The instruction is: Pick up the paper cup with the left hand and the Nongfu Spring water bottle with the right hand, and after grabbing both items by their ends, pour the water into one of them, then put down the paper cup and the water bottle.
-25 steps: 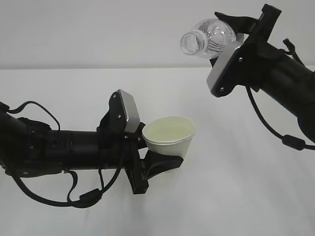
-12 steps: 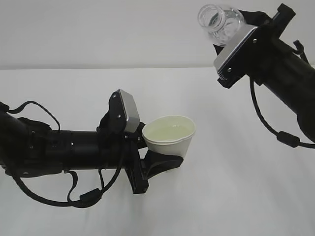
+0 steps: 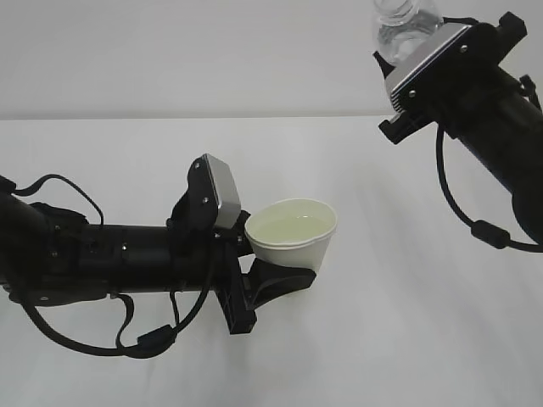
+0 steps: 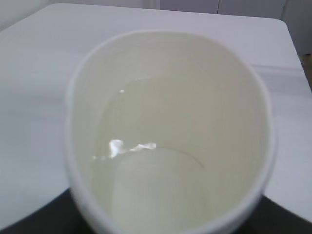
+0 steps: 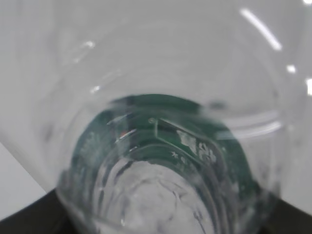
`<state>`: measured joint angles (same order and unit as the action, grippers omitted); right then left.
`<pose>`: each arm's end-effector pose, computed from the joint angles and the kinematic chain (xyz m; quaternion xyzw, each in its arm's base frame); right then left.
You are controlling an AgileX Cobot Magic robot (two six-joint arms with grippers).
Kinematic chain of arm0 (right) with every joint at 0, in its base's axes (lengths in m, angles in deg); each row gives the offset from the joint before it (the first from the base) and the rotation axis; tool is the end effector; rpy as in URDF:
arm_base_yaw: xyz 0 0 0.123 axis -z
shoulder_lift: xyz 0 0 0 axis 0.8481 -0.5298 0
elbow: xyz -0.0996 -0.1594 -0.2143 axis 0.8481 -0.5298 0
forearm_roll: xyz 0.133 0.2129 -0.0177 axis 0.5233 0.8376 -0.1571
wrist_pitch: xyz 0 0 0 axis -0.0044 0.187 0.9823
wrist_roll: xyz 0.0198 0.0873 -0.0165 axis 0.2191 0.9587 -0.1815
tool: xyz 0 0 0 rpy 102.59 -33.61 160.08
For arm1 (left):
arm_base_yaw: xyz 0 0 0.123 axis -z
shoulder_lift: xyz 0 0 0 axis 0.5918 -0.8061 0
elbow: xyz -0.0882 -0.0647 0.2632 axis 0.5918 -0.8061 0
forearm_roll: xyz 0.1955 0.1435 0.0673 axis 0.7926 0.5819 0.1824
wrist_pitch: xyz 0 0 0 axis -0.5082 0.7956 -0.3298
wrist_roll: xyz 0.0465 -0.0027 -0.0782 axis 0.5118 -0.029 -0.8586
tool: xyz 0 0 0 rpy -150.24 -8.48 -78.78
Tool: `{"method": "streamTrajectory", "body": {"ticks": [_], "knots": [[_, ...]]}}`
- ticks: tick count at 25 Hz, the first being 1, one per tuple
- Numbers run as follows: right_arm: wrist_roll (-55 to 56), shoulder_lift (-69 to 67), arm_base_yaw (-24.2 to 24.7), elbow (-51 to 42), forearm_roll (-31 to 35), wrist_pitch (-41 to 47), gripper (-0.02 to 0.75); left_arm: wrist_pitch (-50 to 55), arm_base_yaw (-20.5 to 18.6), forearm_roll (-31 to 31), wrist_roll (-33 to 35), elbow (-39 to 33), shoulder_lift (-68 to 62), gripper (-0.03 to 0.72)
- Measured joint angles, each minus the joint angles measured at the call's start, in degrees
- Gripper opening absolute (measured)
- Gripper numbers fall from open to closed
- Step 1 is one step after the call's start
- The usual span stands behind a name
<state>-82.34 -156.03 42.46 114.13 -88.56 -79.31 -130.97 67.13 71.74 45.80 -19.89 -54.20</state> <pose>0.3349 0.0996 0.2290 -0.3607 0.5370 -0.1898 0.7386 0.2662 -0.2270 0.1236 0.4843 0.6443 -0.3496 0.4776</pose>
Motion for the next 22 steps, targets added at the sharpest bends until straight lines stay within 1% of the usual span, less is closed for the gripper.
{"method": "streamTrajectory", "body": {"ticks": [5,11,15,22], "knots": [[2.51,0.0,0.0,-0.37,2.45,0.78,0.452,0.0,0.0,0.0,0.0,0.0,0.0,0.388],[4.14,0.0,0.0,-0.58,7.08,2.21,0.452,0.0,0.0,0.0,0.0,0.0,0.0,0.388],[7.41,0.0,0.0,-1.23,9.34,2.62,0.452,0.0,0.0,0.0,0.0,0.0,0.0,0.388],[11.8,0.0,0.0,-1.46,14.02,8.05,0.452,0.0,0.0,-0.09,0.0,0.0,0.0,0.388]]}}
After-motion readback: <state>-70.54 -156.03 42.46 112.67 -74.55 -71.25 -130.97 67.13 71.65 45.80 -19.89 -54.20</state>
